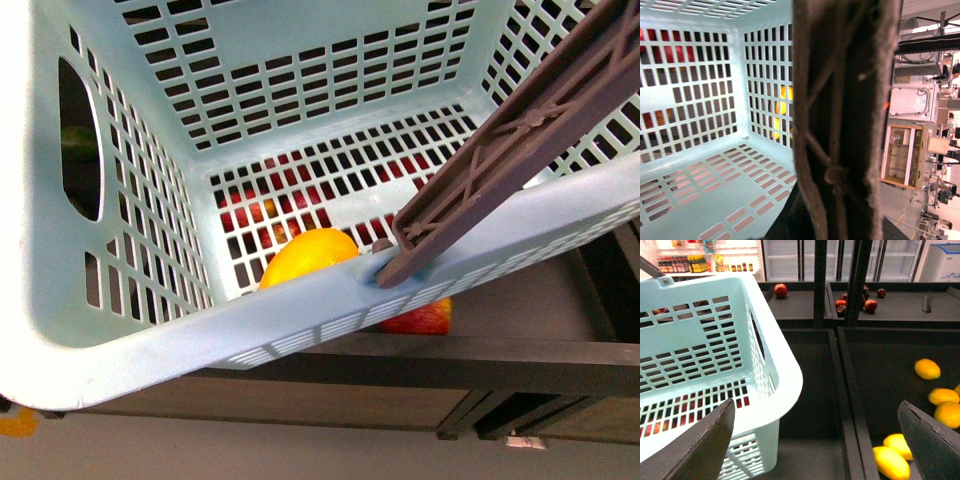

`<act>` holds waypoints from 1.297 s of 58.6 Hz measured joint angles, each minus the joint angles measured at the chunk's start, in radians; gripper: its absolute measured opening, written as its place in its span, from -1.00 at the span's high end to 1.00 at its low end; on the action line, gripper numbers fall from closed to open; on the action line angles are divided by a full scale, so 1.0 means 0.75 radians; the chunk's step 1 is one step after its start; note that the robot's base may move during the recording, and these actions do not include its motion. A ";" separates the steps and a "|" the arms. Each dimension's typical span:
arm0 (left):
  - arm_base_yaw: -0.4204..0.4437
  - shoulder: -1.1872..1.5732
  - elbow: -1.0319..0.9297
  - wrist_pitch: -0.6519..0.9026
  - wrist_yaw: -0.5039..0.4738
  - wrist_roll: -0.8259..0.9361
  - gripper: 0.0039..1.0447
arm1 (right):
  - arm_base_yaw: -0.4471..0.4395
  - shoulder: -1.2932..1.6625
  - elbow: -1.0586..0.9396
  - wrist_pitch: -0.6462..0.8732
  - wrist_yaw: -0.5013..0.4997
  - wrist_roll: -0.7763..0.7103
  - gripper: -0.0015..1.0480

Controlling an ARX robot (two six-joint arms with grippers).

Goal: Pick lemon and mango into basket

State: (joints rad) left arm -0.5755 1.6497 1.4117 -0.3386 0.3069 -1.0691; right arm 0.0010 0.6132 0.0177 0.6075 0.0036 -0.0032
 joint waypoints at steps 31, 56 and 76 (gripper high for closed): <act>0.013 0.001 0.005 0.000 -0.023 0.013 0.92 | 0.000 -0.002 0.000 0.000 -0.005 0.001 -0.83; 0.014 0.001 0.005 0.000 -0.025 0.013 0.92 | 0.000 -0.002 0.000 0.000 -0.006 0.003 -0.83; 0.015 0.001 0.005 0.000 -0.027 0.014 0.92 | 0.000 -0.001 0.000 0.000 -0.004 0.004 -0.83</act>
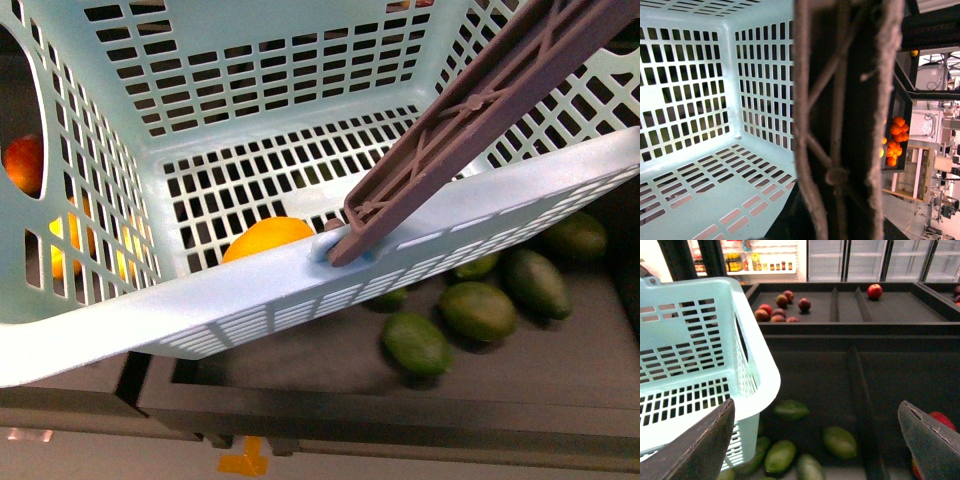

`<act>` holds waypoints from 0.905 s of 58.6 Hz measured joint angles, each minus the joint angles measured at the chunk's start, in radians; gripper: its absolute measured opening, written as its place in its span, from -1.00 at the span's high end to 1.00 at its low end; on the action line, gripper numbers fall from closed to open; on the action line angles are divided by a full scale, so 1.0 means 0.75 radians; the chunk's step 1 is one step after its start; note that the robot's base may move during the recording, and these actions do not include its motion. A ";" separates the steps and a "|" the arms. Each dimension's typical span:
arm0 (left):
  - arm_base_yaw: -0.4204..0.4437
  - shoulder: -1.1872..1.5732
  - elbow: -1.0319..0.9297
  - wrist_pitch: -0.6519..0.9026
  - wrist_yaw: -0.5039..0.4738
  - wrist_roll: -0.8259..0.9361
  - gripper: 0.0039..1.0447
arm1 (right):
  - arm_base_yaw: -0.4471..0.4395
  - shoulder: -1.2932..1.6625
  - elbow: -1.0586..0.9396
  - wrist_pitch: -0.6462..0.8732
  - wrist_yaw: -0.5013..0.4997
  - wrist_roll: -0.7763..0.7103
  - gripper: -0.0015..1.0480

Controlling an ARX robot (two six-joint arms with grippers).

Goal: Pick lemon and mango into basket

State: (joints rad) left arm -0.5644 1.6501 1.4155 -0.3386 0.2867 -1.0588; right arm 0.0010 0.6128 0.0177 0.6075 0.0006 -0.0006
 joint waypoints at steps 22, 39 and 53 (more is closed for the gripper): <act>-0.001 0.000 0.000 0.000 0.002 0.000 0.92 | 0.000 -0.002 0.000 0.000 -0.001 0.001 -0.83; 0.001 0.000 0.000 0.000 0.002 0.001 0.92 | 0.000 -0.001 0.000 0.000 -0.002 0.001 -0.83; 0.001 0.000 0.000 0.000 0.001 0.001 0.92 | 0.000 -0.001 0.000 -0.001 -0.001 0.001 -0.83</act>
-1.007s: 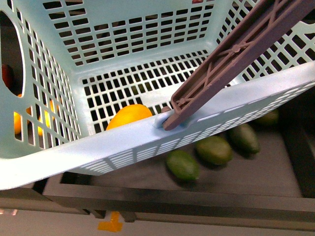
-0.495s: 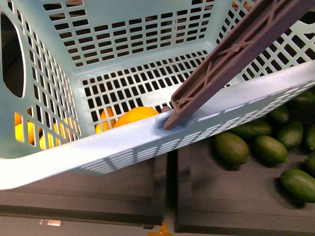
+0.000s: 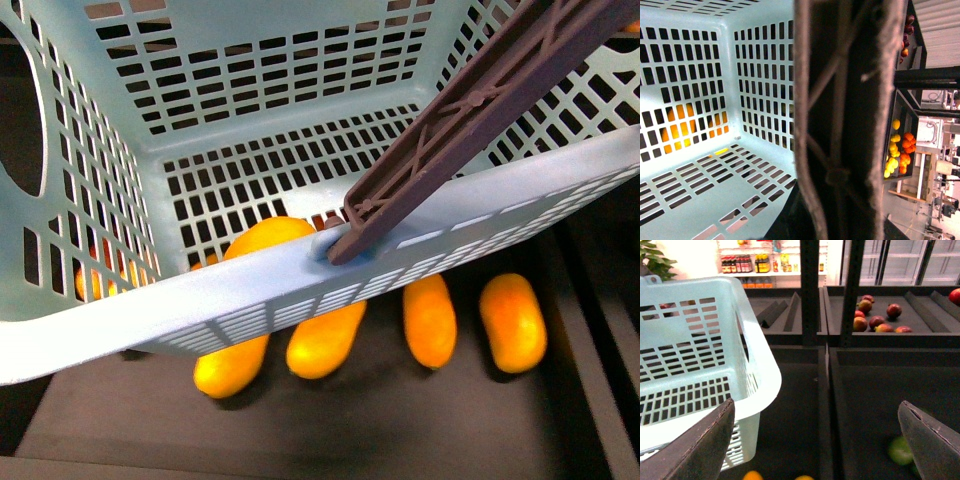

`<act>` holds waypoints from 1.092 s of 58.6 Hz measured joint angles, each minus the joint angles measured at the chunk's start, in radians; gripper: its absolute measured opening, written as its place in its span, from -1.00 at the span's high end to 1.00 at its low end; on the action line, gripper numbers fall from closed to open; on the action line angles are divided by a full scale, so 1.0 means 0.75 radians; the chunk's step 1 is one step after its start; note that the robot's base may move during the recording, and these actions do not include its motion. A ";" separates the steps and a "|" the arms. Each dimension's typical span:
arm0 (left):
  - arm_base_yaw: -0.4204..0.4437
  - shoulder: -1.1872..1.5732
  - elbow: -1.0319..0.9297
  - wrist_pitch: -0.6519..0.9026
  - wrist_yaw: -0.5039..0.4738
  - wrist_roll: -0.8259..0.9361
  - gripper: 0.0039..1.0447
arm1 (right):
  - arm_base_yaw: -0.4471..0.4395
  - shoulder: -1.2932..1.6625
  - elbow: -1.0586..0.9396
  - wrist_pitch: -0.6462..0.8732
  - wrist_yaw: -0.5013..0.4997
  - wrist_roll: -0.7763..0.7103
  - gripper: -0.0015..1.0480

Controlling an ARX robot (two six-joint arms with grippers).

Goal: Pick lemon and mango into basket

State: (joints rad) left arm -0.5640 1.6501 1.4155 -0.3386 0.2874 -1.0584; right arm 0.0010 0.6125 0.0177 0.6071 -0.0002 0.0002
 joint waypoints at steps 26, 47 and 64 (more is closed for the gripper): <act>0.000 0.000 0.000 0.000 0.000 0.003 0.92 | 0.000 0.000 0.000 0.001 0.003 0.000 -0.83; 0.002 0.001 0.001 0.000 -0.008 0.009 0.92 | 0.000 0.002 0.000 0.000 0.001 0.000 -0.83; 0.016 0.000 0.001 0.000 -0.032 0.017 0.92 | 0.001 0.002 -0.002 0.000 -0.007 -0.001 -0.83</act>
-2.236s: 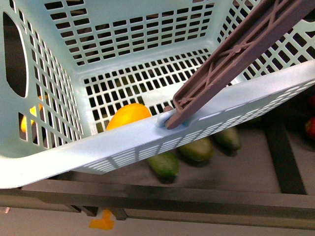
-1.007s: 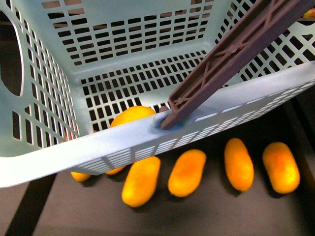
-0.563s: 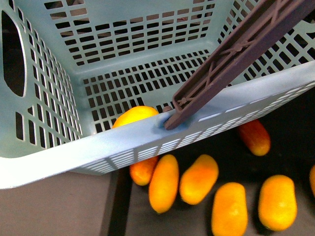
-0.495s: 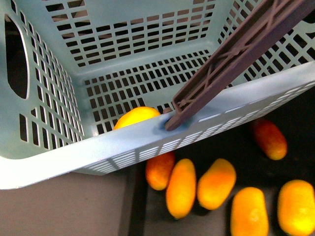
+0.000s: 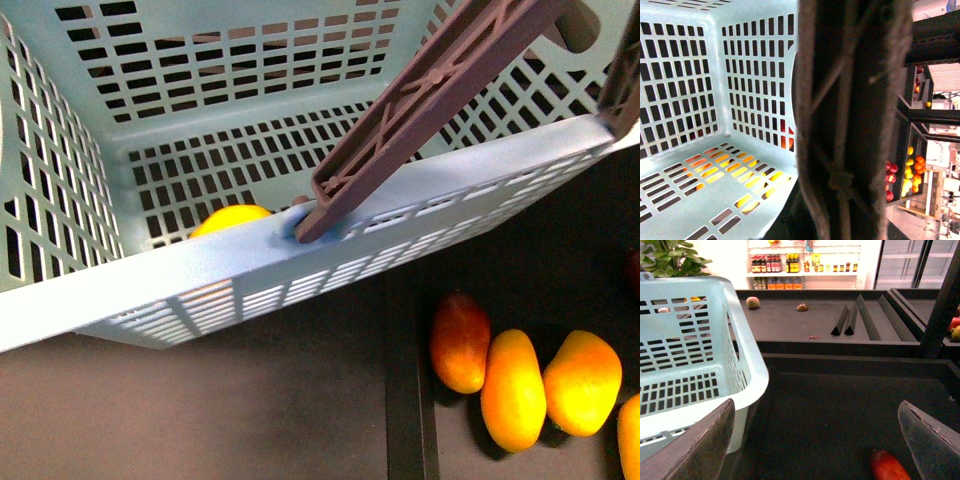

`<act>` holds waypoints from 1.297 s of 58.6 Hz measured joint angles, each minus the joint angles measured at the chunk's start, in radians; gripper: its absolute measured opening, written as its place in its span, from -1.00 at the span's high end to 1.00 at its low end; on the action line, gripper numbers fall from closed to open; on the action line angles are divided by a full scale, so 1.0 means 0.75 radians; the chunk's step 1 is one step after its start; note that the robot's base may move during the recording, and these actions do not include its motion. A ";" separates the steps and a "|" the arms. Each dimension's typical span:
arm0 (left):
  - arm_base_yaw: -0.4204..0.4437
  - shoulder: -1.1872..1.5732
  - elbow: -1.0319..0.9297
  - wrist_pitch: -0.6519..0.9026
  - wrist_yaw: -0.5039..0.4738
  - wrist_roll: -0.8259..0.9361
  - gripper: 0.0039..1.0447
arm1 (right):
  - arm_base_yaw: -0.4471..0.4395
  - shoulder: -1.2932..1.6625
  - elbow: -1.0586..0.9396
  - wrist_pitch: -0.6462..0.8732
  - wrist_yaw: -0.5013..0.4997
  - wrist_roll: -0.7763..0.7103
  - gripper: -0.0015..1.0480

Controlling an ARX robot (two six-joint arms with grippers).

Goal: Pick lemon and mango into basket

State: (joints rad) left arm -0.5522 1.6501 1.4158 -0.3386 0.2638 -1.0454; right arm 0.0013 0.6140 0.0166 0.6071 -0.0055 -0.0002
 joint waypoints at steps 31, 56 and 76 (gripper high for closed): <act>-0.015 0.002 0.000 0.000 0.027 -0.015 0.92 | -0.839 0.978 0.608 -0.530 -0.015 0.251 -0.83; -0.016 0.002 0.000 0.000 0.038 -0.013 0.92 | -0.909 1.705 0.608 -0.158 0.048 0.179 -0.83; -0.015 0.002 0.000 0.000 0.028 -0.009 0.92 | -0.813 2.005 0.704 -0.068 0.096 0.233 -0.83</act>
State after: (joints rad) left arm -0.5636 1.6512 1.4158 -0.3386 0.2852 -1.0523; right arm -0.6086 2.1178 0.5449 0.5560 0.0666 0.1745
